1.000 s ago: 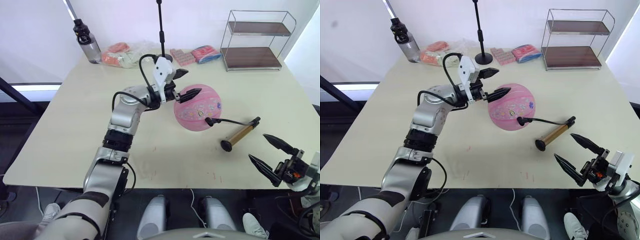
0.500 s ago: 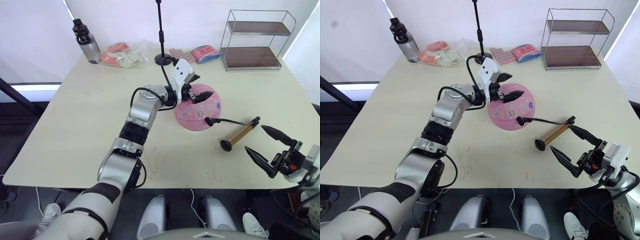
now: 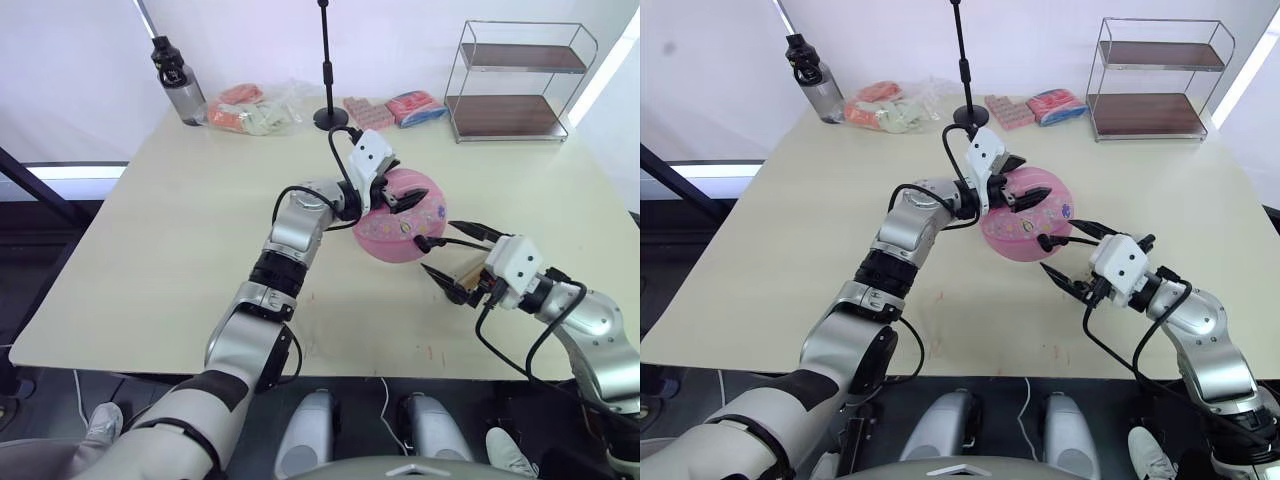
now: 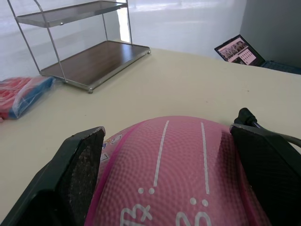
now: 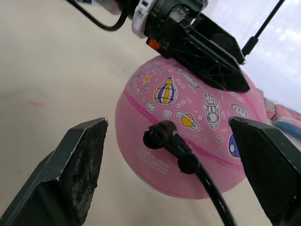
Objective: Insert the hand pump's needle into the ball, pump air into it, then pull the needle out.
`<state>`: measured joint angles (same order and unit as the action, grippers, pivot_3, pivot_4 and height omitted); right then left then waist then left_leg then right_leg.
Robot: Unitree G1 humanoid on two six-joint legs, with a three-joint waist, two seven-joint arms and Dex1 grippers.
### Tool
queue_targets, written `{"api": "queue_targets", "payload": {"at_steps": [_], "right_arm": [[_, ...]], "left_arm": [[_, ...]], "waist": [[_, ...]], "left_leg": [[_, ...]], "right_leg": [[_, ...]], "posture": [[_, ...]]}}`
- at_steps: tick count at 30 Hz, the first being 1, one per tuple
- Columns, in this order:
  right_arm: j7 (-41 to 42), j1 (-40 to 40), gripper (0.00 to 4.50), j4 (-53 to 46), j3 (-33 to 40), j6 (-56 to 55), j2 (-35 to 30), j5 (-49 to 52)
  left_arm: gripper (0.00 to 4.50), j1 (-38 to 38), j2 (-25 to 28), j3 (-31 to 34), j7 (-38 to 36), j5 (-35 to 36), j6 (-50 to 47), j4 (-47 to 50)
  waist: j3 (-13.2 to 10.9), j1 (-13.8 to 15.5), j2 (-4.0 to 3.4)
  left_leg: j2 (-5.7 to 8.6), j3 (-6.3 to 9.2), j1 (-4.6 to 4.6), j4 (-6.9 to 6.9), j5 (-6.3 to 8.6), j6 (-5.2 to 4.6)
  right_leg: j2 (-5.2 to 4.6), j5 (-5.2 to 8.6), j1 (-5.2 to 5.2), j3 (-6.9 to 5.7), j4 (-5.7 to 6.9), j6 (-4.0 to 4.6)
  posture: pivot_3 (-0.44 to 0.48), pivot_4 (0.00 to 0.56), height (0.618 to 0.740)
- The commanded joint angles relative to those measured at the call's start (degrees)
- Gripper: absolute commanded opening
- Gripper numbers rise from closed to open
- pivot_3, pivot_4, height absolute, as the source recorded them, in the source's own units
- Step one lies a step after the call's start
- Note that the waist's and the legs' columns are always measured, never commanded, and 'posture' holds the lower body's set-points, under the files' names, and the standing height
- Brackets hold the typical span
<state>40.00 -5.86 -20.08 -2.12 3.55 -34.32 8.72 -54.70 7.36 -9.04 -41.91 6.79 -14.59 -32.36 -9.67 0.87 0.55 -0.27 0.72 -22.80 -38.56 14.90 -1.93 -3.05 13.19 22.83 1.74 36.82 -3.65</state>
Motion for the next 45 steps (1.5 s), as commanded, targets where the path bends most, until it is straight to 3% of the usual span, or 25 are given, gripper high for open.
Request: {"api": "queue_targets", "payload": {"at_steps": [1, 10, 23, 27, 28, 32, 33, 34, 39, 45], "right_arm": [[-1.47, -3.59, 4.33, -0.82, -2.17, -1.18, -2.62, -8.23], [-5.07, -8.11, 4.33, 5.29, -7.46, -13.78, -6.71, -25.24], [-6.87, -9.92, 4.33, 9.1, -8.85, -16.21, -4.97, -30.9], [-7.12, -9.99, 3.1, 9.17, -8.82, -16.64, -4.15, -31.06], [-7.15, -9.94, 2.52, 9.21, -8.75, -16.81, -4.09, -31.0], [-7.35, -9.58, 0.91, 9.16, -8.46, -17.7, -4.09, -30.71], [-7.46, -9.4, 0.31, 9.12, -8.29, -18.01, -4.14, -30.65], [-7.63, -9.12, 0.07, 9.08, -8.06, -18.3, -4.21, -30.54], [-8.55, -6.85, 0.05, 8.39, -5.78, -15.67, -1.99, -26.7], [-7.91, -1.14, 0.05, 2.64, -0.64, -2.52, 7.13, -11.15]], "left_arm": [[4.5, 0.5, -0.81, -0.7, 1.26, -1.47, -0.52, -2.0], [4.5, 0.9, -1.7, -0.65, 2.12, -1.65, -0.65, -2.02], [4.5, 1.16, -2.05, -0.79, 2.4, -1.78, -0.7, -1.91], [4.5, 1.3, -2.01, -0.73, 2.55, -1.79, -0.65, -1.81], [4.5, 1.33, -1.99, -0.72, 2.59, -1.81, -0.62, -1.82], [4.5, 1.45, -1.98, -0.71, 2.75, -1.89, -0.39, -2.02], [4.5, 1.45, -2.02, -0.69, 2.87, -1.95, -0.25, -2.17], [4.5, 1.46, -2.09, -0.65, 3.14, -2.07, -0.01, -2.45], [4.5, 1.71, -2.65, 0.01, 5.52, -2.67, 1.31, -3.66], [4.5, 3.48, -4.04, 0.33, 11.19, -4.1, 3.16, -6.06]], "waist": [[0.0, -0.02, 0.0], [0.01, 0.03, 0.01], [0.01, -0.02, 0.02], [0.01, -0.01, 0.02], [0.01, -0.02, 0.02], [0.01, -0.04, 0.02], [0.01, -0.07, 0.02], [0.01, -0.07, 0.02], [0.02, 0.01, 0.03], [0.07, 0.11, 0.06]], "left_leg": [[0.0, 0.0, 0.0, -0.01, 0.0, 0.0], [0.01, 0.01, 0.01, -0.09, -0.01, 0.02], [0.01, 0.04, 0.02, -0.12, -0.03, 0.04], [0.01, 0.04, 0.02, -0.12, -0.03, 0.04], [0.01, 0.04, 0.02, -0.12, -0.03, 0.04], [0.01, 0.04, 0.02, -0.13, -0.03, 0.04], [0.01, 0.05, 0.02, -0.13, -0.03, 0.04], [0.01, 0.04, 0.02, -0.13, -0.03, 0.04], [0.01, 0.07, 0.03, -0.13, -0.03, 0.04], [0.01, 0.17, 0.05, -0.15, -0.03, 0.04]], "right_leg": [[0.0, 0.0, 0.0, 0.0, 0.0, 0.0], [-0.01, -0.02, -0.04, -0.02, 0.02, -0.03], [0.0, -0.03, -0.06, -0.03, 0.02, -0.03], [-0.01, -0.03, -0.07, -0.03, 0.02, -0.03], [-0.01, -0.04, -0.07, -0.03, 0.02, -0.03], [0.0, -0.04, -0.08, -0.03, 0.02, -0.03], [0.0, -0.04, -0.08, -0.03, 0.02, -0.03], [0.0, -0.04, -0.08, -0.03, 0.02, -0.03], [0.0, -0.04, -0.1, -0.05, 0.02, -0.03], [-0.01, -0.04, -0.17, -0.12, 0.02, -0.03]], "posture": [[0.0, 0.15, 0.74], [0.0, 0.15, 0.74], [0.0, 0.15, 0.74], [0.0, 0.15, 0.74], [0.0, 0.15, 0.74], [0.0, 0.15, 0.74], [0.0, 0.15, 0.74], [0.0, 0.15, 0.74], [0.0, 0.15, 0.74], [0.0, 0.15, 0.74]]}}
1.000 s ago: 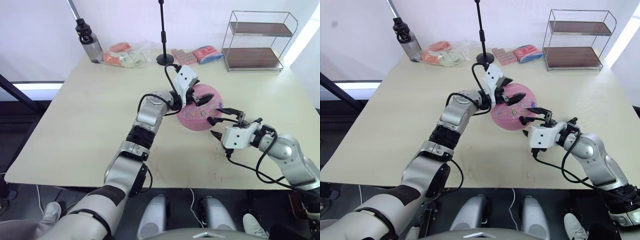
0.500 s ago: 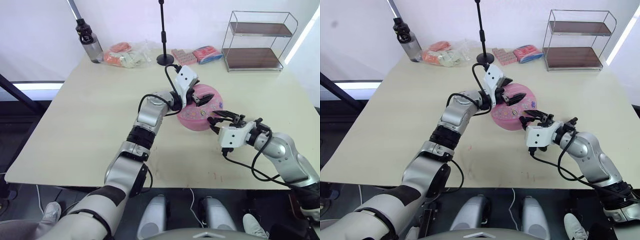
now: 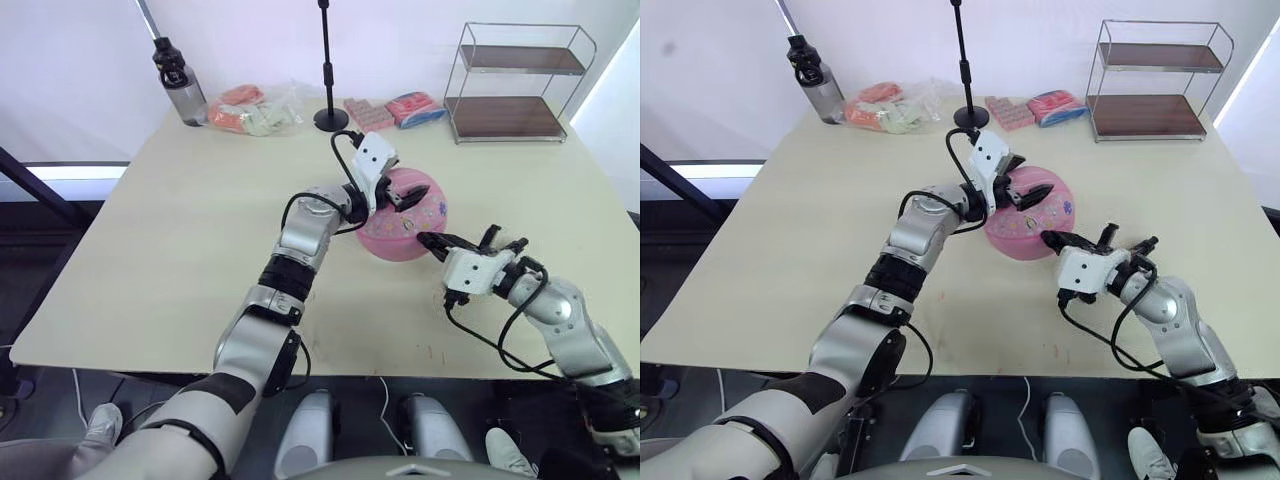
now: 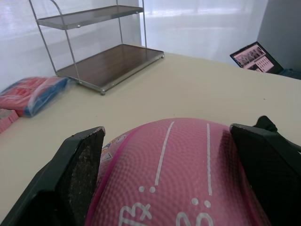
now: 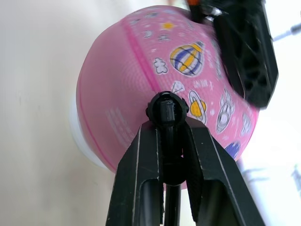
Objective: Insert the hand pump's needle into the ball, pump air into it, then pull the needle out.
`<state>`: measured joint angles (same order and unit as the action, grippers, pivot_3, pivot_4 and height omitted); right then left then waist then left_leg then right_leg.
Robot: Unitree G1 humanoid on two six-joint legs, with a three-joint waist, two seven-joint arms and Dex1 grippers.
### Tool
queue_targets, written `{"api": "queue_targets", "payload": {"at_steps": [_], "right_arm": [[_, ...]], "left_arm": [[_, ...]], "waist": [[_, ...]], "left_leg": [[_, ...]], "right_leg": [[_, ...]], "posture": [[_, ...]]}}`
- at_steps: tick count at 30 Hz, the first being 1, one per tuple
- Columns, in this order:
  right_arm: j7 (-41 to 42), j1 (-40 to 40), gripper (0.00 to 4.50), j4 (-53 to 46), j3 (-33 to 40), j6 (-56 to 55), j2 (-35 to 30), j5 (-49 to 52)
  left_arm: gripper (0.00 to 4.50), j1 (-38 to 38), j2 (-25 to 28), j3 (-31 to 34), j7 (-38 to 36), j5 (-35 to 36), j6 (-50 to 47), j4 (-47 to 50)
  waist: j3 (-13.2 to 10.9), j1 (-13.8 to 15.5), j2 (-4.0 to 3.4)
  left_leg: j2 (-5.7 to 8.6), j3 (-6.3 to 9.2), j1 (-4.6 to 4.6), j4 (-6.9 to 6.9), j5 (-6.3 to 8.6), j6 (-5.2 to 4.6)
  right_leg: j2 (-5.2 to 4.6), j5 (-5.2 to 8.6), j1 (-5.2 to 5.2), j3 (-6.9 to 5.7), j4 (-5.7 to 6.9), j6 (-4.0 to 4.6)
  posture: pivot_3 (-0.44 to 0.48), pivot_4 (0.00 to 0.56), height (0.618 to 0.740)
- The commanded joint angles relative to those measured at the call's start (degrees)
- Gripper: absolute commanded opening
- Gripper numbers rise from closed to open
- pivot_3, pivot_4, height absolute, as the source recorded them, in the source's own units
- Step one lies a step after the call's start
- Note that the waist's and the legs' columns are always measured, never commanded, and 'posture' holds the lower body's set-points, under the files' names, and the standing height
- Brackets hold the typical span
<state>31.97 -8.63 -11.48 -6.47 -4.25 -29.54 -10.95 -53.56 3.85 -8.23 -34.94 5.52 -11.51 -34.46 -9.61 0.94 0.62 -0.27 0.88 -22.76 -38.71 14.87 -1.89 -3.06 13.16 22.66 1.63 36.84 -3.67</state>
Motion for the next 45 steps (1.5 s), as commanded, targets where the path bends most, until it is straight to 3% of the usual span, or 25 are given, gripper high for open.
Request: {"api": "queue_targets", "payload": {"at_steps": [1, 11, 25, 31, 36, 45], "right_arm": [[-0.05, 2.18, 0.05, -6.87, 4.22, 7.18, 3.34, 10.26], [-2.29, 6.63, 0.05, -12.37, 7.57, 16.11, 9.54, 20.32], [-3.34, 13.5, 0.05, -17.08, 9.08, 12.24, 6.82, 19.49], [-2.74, 15.74, 0.05, -17.81, 10.48, 11.57, 5.65, 20.41], [-3.13, 15.18, 0.05, -14.25, 11.56, 10.25, 4.18, 18.72], [-2.41, 13.0, 0.05, -1.85, 10.81, -1.14, 0.37, 13.25]], "left_arm": [[4.5, 2.43, -0.63, -0.38, 5.09, -3.06, 0.5, -4.58], [4.5, 2.97, -1.38, -0.5, 8.9, -4.27, 4.14, -9.32], [4.5, 2.15, -1.67, -0.38, 11.66, -4.38, 7.43, -15.27], [4.5, 1.42, -2.13, -0.22, 11.18, -4.04, 8.57, -16.7], [4.5, 1.56, -2.4, -0.18, 9.08, -3.1, 8.53, -14.4], [4.5, 1.32, -2.22, 1.4, 2.54, 0.85, 6.35, -1.3]], "waist": [[0.04, 0.06, 0.04], [0.07, 0.29, 0.02], [0.42, 0.91, 0.15], [0.93, -0.34, 0.32], [0.92, -0.23, 0.33], [0.82, -0.2, 0.3]], "left_leg": [[0.02, -0.02, 0.0, 0.0, 0.0, 0.0], [0.06, 0.21, 0.01, -0.09, -0.01, 0.01], [0.11, 0.42, 0.02, -0.09, 0.0, 0.01], [0.02, 0.62, 0.92, 0.0, 0.02, 0.02], [0.02, 0.66, 0.89, 0.01, 0.02, 0.03], [0.06, 0.64, 0.66, 0.12, 0.01, 0.02]], "right_leg": [[-0.02, -0.01, -0.01, 0.02, 0.0, 0.0], [-0.04, -0.02, -0.13, -0.15, 0.0, -0.03], [-0.06, 0.0, -0.24, -0.35, -0.06, -0.04], [-0.02, 0.32, -1.0, -0.32, -0.1, -0.06], [-0.02, 0.32, -0.99, -0.29, -0.13, -0.06], [-0.03, 0.31, -0.73, -0.24, -0.14, -0.05]], "posture": [[0.0, 0.15, 0.74], [0.0, 0.15, 0.74], [0.0, 0.15, 0.74], [0.0, 0.15, 0.74], [0.0, 0.15, 0.74], [0.0, 0.15, 0.74]]}}
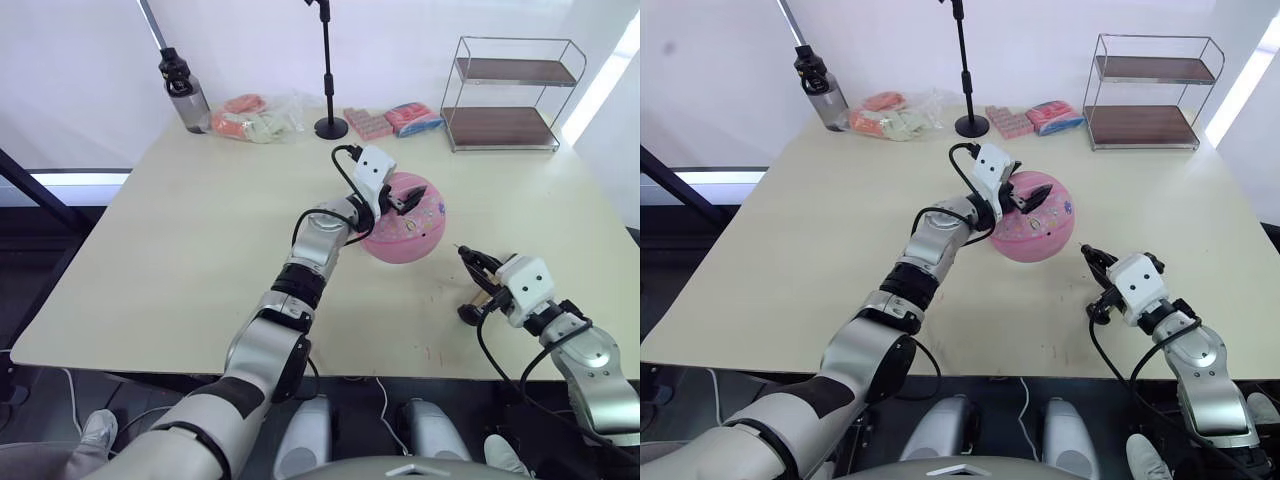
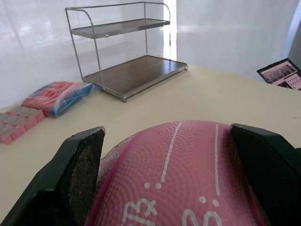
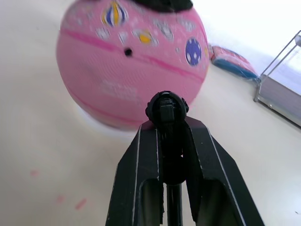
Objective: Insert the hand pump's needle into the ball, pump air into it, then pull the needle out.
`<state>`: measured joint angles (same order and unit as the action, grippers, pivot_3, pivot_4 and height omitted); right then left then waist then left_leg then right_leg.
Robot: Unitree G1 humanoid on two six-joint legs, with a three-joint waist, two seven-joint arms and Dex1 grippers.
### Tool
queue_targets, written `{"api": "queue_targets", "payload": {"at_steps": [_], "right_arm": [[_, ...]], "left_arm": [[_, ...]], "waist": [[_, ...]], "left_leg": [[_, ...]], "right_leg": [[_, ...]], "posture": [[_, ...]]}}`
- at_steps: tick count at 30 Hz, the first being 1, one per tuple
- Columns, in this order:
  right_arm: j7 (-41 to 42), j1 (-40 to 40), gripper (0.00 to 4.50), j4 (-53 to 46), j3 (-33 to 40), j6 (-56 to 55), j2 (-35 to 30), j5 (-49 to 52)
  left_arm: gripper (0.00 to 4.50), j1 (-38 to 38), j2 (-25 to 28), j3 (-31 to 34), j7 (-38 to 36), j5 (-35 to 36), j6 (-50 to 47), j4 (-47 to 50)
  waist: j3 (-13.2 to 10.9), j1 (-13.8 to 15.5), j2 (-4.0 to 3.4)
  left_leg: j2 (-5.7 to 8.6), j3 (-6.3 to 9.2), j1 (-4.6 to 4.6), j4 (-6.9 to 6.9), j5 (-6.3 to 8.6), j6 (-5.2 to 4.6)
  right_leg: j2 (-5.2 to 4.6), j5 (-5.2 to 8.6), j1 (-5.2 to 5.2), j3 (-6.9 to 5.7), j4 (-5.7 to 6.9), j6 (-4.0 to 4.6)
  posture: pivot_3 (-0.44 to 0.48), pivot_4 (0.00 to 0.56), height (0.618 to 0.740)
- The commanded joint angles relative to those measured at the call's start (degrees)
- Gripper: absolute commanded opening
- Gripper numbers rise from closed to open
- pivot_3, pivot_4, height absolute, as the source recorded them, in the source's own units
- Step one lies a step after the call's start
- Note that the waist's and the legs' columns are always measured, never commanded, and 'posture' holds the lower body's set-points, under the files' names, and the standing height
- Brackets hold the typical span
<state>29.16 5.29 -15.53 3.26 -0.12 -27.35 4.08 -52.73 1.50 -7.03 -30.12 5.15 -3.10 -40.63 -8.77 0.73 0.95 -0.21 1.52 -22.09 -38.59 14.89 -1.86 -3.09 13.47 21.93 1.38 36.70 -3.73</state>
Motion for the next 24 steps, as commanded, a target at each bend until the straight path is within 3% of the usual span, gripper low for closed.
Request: {"api": "queue_targets", "payload": {"at_steps": [1, 5, 9, 18, 24], "right_arm": [[0.52, -1.06, 0.05, 3.49, 1.02, -6.84, -2.34, -2.41], [0.76, -1.33, 0.05, 7.72, 1.27, -11.15, -3.47, -3.16], [0.69, -1.47, 0.05, 9.73, 1.39, -13.6, -3.63, -2.99], [0.16, -2.1, 0.05, 15.55, 0.54, -19.82, -3.88, -5.09], [-0.1, -5.41, 0.05, 24.15, 0.58, -25.54, -5.54, -6.99]], "left_arm": [[4.5, 0.47, 0.33, 0.31, -3.17, 1.86, -3.01, 7.02], [4.5, 0.03, 1.72, 0.75, -6.46, 4.29, -6.2, 15.44], [4.5, 0.55, 3.24, 0.96, -10.07, 7.23, -9.61, 22.62], [4.5, 7.61, 13.11, 1.23, -20.52, 13.95, -16.72, 38.47], [4.5, 19.56, 26.55, 5.02, -31.96, 21.29, -19.62, 48.19]], "waist": [[-0.03, 0.01, -0.03], [-0.17, 0.02, -0.07], [-0.43, -0.02, -0.14], [-0.61, -0.87, -0.33], [-0.77, -1.69, -0.4]], "left_leg": [[0.02, -0.01, -0.15, 0.01, 0.0, 0.0], [0.04, -0.02, -0.8, 0.02, -0.02, 0.01], [0.04, -0.08, -0.86, 0.18, -0.02, 0.01], [0.02, -0.12, -0.79, 0.24, -0.02, 0.02], [-0.06, -0.3, -0.65, 0.24, -0.03, 0.03]], "right_leg": [[0.0, -0.03, 0.16, 0.03, 0.0, -0.02], [0.0, -0.3, 0.81, 0.07, 0.04, 0.03], [0.0, -0.29, 0.92, 0.12, -0.02, 0.04], [0.01, -0.28, 0.92, 0.16, 0.0, 0.06], [0.02, -0.26, 0.92, 0.38, 0.04, 0.09]], "posture": [[0.0, 0.15, 0.74], [0.0, 0.15, 0.74], [0.0, 0.15, 0.74], [0.0, 0.15, 0.74], [0.0, 0.15, 0.74]]}}
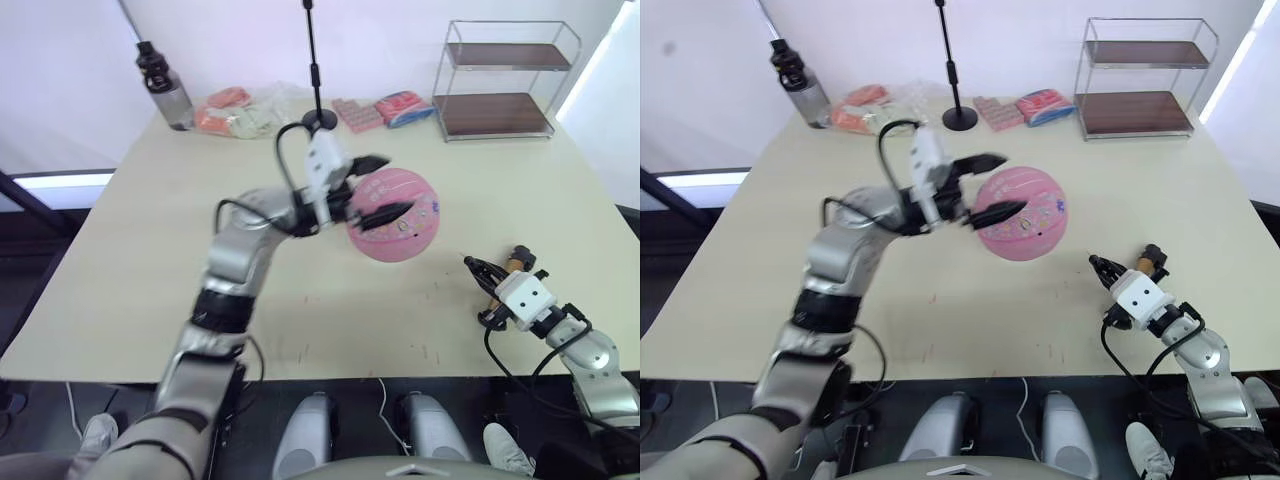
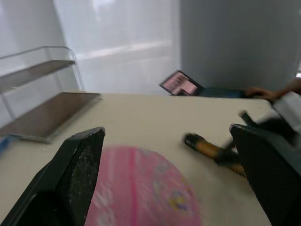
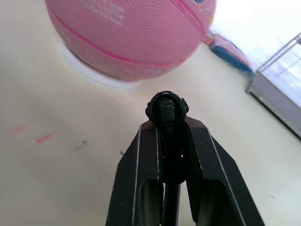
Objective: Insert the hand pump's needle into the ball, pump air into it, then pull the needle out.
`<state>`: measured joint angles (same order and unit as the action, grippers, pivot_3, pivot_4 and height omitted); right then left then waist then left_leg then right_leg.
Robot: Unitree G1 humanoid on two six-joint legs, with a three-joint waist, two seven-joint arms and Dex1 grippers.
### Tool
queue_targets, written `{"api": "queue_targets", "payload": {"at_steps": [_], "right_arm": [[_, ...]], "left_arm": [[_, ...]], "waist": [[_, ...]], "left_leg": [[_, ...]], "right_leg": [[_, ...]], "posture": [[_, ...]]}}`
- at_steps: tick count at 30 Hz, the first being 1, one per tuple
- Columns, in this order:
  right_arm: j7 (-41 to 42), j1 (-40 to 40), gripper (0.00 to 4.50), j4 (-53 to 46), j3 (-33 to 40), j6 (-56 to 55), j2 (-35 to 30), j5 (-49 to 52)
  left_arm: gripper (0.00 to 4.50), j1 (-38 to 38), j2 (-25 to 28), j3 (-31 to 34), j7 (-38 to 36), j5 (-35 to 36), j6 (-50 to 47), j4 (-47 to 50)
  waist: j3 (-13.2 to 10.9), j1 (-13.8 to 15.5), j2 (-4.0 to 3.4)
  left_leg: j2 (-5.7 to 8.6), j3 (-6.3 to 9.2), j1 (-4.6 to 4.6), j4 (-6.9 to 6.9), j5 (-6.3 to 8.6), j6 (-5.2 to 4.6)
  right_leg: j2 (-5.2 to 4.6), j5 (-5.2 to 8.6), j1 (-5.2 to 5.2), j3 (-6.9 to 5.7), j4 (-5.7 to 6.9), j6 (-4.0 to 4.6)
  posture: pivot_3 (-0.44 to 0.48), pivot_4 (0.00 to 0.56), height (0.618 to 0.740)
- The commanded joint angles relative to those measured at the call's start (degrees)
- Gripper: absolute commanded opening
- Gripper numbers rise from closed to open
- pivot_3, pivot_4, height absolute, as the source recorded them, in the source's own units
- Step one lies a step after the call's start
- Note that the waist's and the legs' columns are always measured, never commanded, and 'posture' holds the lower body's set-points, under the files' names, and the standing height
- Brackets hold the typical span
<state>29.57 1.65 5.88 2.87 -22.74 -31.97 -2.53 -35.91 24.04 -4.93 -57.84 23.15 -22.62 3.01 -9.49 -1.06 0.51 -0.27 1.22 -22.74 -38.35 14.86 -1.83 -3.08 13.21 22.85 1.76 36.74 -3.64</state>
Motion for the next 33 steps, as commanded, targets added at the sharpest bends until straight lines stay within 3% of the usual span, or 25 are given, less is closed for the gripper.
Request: {"api": "queue_targets", "payload": {"at_steps": [1, 5, 12, 18, 22, 27, 33], "right_arm": [[-0.55, -2.83, 0.05, 4.65, 1.02, -3.76, -1.21, -0.39], [-0.18, -6.14, 0.05, 11.16, 1.08, -7.34, -2.34, -0.37], [0.13, -12.04, 0.05, 21.13, 1.05, -11.97, -3.84, -0.46], [-1.55, -16.47, 0.05, 29.04, 0.35, -15.9, -5.33, -2.71], [-7.12, -20.38, 0.05, 33.52, 0.64, -17.44, -6.08, -6.53], [-4.05, -19.45, 0.05, 33.13, -0.19, -18.96, -5.79, -3.62], [6.63, -12.45, 0.05, 21.77, 0.11, -13.73, -6.38, 6.62]], "left_arm": [[4.5, 5.07, 6.33, 4.01, -5.77, 3.8, 0.25, 5.08], [4.5, 12.89, 12.24, 9.48, -10.88, 8.41, 0.56, 6.89], [4.5, 24.51, 19.39, 16.95, -18.96, 10.47, 6.41, 5.4], [4.5, 27.89, 20.6, 18.94, -21.28, 12.32, 7.36, 5.76], [4.5, 28.54, 20.1, 18.86, -21.57, 12.25, 8.34, 5.63], [4.5, 29.04, 19.43, 18.34, -21.23, 12.25, 8.62, 6.34], [4.5, 29.42, 19.12, 17.71, -21.57, 11.86, 9.52, 6.01]], "waist": [[-0.06, 0.13, 0.03], [-0.11, 0.13, 0.03], [-0.14, 0.25, 0.03], [-0.16, 0.23, 0.03], [-0.17, 0.14, 0.03], [-0.17, 0.1, 0.04], [-0.17, 0.11, 0.04]], "left_leg": [[-0.02, 0.04, -0.01, 0.0, 0.0, 0.0], [-0.08, -0.04, 0.03, -0.03, 0.0, 0.0], [-0.12, -0.03, 0.01, -0.04, 0.0, 0.0], [-0.17, -0.25, 0.1, -0.04, 0.0, 0.0], [-0.16, -0.34, 0.11, -0.04, 0.0, 0.0], [-0.17, -0.58, 0.11, -0.01, 0.0, -0.01], [-0.24, -0.57, 0.1, 0.02, 0.01, -0.02]], "right_leg": [[0.02, 0.02, 0.0, -0.04, 0.01, 0.04], [0.0, 0.11, 0.0, 0.03, 0.03, 0.22], [-0.06, 0.11, -0.01, 0.02, 0.01, 0.23], [-0.05, 0.11, 0.0, 0.19, 0.02, 0.23], [-0.05, 0.1, 0.01, 0.27, 0.03, 0.23], [-0.02, 0.1, 0.09, 0.41, 0.04, 0.23], [-0.03, 0.1, 0.12, 0.49, 0.04, 0.21]], "posture": [[0.0, 0.15, 0.74], [0.0, 0.15, 0.74], [0.0, 0.15, 0.74], [0.0, 0.15, 0.74], [0.0, 0.15, 0.74], [0.0, 0.15, 0.74], [0.0, 0.15, 0.74]]}}
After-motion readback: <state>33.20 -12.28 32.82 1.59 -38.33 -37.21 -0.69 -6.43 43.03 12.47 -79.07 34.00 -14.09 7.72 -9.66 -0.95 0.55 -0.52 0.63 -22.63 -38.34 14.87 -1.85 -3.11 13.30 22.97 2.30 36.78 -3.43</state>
